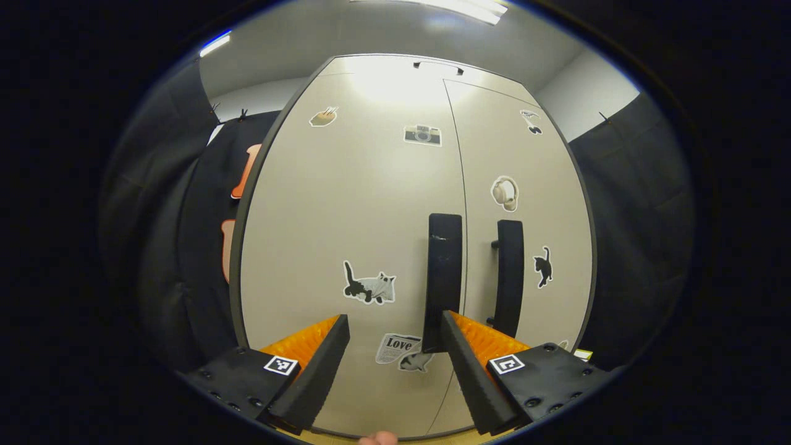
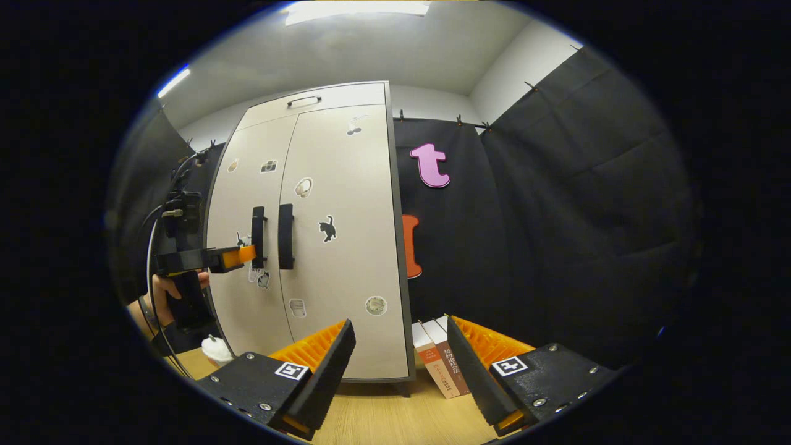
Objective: Grab one shoe with the right hand and put it into the shoe cabinet, grab the other shoe with the left hand and put it into the shoe cabinet; then close the right door with the right hand and the left door with the left hand.
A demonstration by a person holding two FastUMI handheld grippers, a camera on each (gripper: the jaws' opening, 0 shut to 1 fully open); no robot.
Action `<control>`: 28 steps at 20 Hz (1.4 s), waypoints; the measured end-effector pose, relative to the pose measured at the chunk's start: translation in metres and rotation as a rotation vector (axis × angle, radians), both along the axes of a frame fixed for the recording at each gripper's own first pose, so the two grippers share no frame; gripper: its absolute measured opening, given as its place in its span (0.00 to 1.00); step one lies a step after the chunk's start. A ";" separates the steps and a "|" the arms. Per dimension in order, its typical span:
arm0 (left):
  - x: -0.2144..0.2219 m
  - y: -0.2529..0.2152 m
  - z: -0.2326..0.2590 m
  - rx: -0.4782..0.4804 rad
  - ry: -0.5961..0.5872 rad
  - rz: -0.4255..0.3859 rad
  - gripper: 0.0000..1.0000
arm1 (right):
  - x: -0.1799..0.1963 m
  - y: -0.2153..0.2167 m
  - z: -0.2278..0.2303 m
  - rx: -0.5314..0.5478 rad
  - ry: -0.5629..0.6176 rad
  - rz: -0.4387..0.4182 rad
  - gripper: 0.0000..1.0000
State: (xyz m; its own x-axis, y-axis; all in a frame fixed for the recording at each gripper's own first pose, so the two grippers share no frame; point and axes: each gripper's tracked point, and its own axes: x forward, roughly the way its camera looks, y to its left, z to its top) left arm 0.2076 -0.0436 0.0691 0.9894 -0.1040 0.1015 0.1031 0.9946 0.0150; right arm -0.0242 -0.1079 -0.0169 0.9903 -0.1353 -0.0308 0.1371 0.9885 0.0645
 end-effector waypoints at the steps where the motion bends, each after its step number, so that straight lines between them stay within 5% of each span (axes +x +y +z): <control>1: -0.008 0.001 0.005 0.002 -0.010 0.002 0.96 | -0.001 0.001 0.000 0.000 0.001 0.001 0.92; 10: -0.090 0.021 0.017 -0.009 -0.022 0.012 0.96 | -0.004 0.026 -0.003 0.006 0.006 0.063 0.92; 28: -0.199 0.069 -0.065 -0.048 0.098 0.107 0.96 | -0.007 0.067 -0.006 0.000 0.018 0.139 0.92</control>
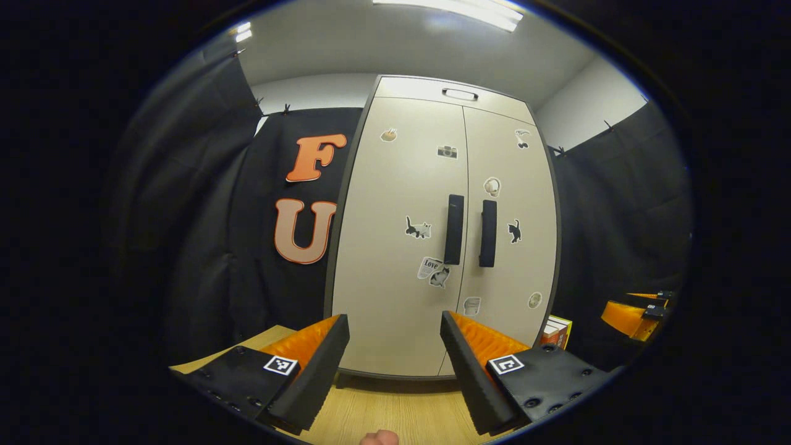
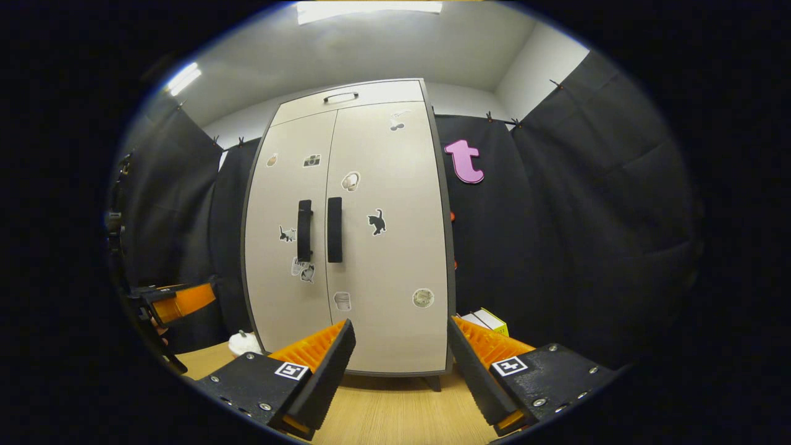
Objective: Grab one shoe with the right hand and put it into the shoe cabinet, grab the other shoe with the left hand and put it into the shoe cabinet; then close the right door with the right hand and the left door with the left hand.
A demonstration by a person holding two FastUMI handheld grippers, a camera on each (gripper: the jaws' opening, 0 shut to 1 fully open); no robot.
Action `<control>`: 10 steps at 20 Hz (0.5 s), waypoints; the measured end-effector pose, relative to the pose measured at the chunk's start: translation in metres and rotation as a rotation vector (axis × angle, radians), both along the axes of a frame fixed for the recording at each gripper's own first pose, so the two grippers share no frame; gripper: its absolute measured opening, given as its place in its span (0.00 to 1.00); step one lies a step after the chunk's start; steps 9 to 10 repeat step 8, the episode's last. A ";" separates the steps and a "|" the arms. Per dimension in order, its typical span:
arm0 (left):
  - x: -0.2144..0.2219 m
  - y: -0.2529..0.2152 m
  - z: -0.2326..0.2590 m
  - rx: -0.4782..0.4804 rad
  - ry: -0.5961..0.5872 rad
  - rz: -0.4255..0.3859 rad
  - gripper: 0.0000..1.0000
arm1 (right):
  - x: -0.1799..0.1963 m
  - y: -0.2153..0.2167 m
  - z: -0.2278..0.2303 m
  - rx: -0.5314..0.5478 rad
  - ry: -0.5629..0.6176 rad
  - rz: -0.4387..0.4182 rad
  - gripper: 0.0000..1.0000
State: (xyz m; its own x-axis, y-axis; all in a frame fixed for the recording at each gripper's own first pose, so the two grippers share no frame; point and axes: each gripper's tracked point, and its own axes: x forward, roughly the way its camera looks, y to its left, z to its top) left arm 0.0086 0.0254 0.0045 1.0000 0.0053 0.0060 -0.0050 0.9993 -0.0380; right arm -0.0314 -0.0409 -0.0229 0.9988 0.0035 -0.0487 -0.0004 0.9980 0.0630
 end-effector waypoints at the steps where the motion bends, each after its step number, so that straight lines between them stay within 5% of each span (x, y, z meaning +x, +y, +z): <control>1: -0.002 0.004 -0.002 0.000 0.009 0.006 0.96 | 0.000 0.001 -0.002 0.001 0.002 0.000 0.92; 10: -0.008 0.010 -0.011 -0.029 0.034 0.021 0.96 | -0.002 -0.001 -0.006 0.014 0.012 -0.009 0.92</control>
